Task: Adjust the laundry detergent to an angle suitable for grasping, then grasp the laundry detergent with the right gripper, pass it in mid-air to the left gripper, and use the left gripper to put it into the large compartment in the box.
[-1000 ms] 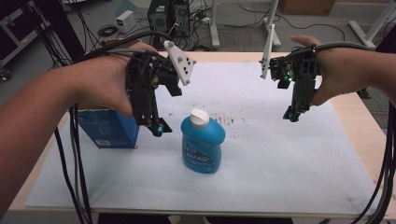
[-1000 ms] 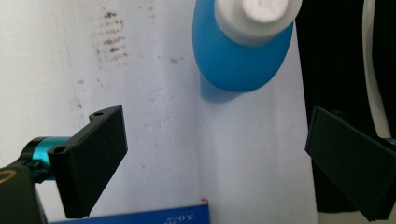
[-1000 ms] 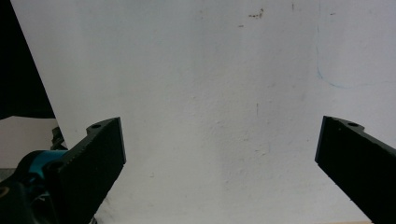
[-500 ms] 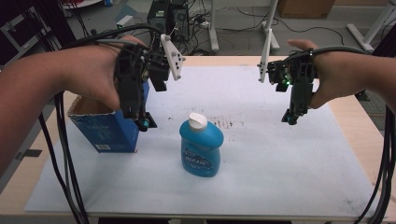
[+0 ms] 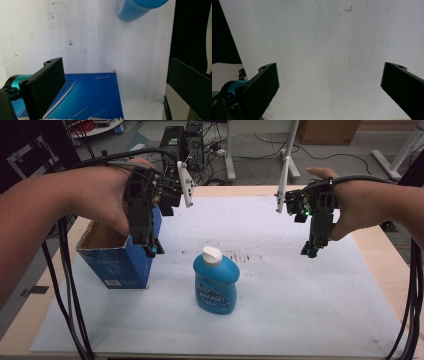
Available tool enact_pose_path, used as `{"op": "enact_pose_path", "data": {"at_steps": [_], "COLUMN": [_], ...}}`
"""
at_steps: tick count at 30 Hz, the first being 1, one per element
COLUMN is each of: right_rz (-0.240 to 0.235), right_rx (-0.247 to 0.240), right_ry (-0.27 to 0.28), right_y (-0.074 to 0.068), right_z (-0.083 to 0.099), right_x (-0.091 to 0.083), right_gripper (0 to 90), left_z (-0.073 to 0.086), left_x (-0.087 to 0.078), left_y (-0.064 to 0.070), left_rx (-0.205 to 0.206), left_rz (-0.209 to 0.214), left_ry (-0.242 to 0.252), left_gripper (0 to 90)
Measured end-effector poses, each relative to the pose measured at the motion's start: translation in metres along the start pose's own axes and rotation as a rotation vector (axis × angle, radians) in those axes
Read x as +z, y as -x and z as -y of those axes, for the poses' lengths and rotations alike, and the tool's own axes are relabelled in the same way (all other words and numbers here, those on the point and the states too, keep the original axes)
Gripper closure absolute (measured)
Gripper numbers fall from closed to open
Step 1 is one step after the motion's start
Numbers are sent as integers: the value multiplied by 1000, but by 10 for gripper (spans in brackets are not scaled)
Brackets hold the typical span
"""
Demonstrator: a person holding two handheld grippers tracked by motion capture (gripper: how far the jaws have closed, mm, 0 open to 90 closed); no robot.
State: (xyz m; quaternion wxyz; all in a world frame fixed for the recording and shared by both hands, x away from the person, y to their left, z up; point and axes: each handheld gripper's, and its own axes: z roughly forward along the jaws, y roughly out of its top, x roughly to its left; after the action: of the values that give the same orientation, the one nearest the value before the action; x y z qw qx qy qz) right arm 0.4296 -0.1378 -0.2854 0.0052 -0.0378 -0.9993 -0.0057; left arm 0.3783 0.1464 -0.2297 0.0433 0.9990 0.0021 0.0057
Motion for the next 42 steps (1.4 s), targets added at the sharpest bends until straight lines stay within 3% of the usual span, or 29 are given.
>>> {"op": "enact_pose_path", "data": {"at_steps": [14,31,42], "right_rz": [13,25,5], "right_rx": [9,22,37], "right_ry": [14,20,103], "right_y": [-3,0,-28], "right_z": [5,12,20], "right_x": [-6,-12,-3], "right_gripper": [7,7,7], "left_z": [-6,-4,-3], "left_x": [-1,-2,8], "left_y": [-2,-3,-3], "left_rx": [-6,-20,-17], "left_rz": [38,33,40], "left_ry": [-35,-38,-45], "left_gripper": [18,18,18]}}
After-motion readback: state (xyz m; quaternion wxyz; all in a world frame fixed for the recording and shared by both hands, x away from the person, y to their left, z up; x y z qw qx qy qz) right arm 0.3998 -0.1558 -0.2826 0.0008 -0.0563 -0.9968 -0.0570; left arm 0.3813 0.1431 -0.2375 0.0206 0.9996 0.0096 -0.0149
